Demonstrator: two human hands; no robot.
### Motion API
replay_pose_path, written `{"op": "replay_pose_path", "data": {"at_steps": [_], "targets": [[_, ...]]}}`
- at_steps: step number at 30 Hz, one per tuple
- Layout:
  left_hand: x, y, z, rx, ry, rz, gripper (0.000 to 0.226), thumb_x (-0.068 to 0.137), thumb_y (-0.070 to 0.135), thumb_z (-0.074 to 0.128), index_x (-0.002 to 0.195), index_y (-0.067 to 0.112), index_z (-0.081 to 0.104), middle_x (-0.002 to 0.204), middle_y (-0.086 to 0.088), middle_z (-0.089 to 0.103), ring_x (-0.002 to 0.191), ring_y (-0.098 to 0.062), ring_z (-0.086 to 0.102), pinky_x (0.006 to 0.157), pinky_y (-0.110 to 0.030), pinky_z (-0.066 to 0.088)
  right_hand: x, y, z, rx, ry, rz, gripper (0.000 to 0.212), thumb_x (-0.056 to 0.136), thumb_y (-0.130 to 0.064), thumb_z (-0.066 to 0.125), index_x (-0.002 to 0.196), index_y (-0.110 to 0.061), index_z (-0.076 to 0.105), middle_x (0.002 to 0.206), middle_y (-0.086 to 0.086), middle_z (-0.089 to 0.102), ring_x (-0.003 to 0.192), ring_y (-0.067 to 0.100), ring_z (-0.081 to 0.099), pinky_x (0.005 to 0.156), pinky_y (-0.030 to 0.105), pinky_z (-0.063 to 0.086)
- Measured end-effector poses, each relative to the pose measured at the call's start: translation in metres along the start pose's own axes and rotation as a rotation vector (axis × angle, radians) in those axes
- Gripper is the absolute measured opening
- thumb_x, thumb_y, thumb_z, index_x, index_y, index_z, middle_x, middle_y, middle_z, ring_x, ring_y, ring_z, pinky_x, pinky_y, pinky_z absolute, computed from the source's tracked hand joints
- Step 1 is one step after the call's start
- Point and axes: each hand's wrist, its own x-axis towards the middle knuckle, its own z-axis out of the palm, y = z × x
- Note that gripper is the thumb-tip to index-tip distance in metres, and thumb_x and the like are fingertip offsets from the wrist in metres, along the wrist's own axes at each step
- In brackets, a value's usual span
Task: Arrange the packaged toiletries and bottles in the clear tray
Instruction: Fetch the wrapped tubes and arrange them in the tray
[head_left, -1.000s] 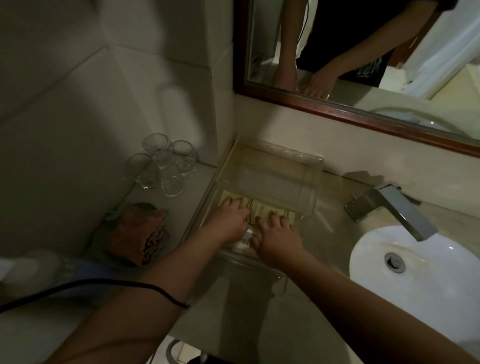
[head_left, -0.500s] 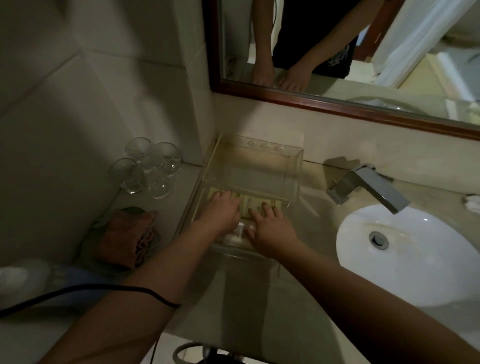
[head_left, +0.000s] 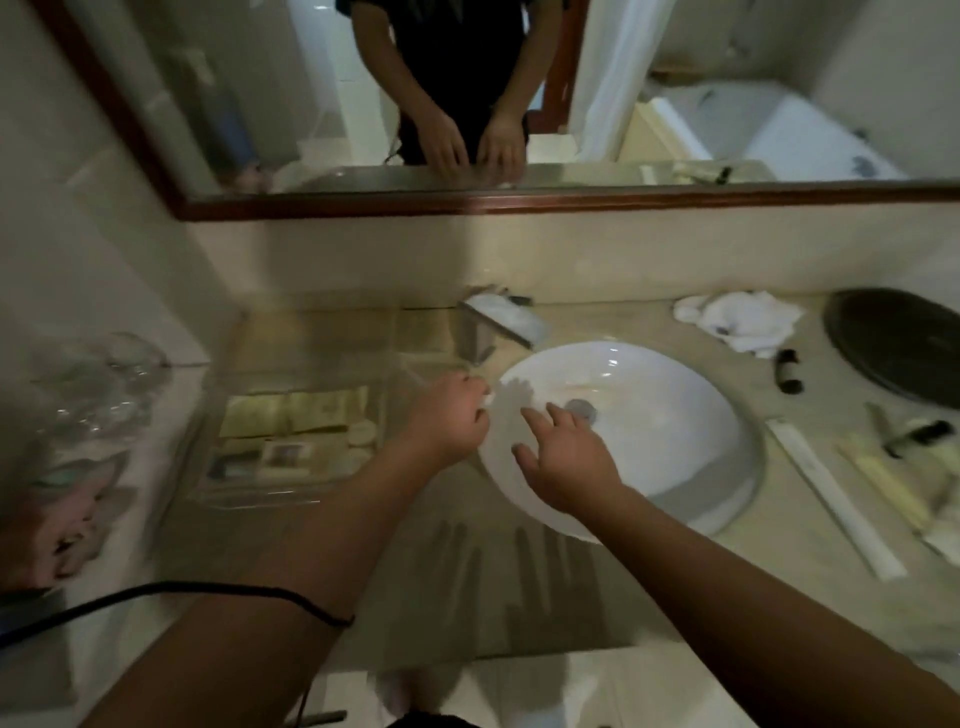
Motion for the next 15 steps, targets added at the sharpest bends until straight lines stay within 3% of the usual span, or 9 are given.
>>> {"op": "replay_pose_path", "data": {"at_steps": [7,15], "targets": [[0.017,0.157,0.084,-0.018,-0.082,0.128,0.040,0.085,0.025,0.054,0.124,0.019,0.056,0.124,-0.007,0.058,0.116,-0.029,0.053,0.094,-0.040,0.048,-0.071,0.171,-0.046,0.017,0.057,0.215,0.062,0.096,-0.049,0.037,0.152,-0.022,0.027,0.155,0.015,0.032,0.139,0.035,0.031,0.113,0.043,0.029],[0.069,0.275,0.147,0.019,-0.233,0.293,0.039,0.090,0.023,0.050,0.128,0.020,0.053,0.127,-0.006,0.055,0.118,-0.026,0.051,0.097,-0.041,0.046,-0.109,0.305,-0.062,0.091,0.083,0.450,0.061,0.092,-0.049,0.045,0.146,-0.023,0.035,0.143,0.013,0.047,0.125,0.035,0.047,0.100,0.044,0.043]]}}
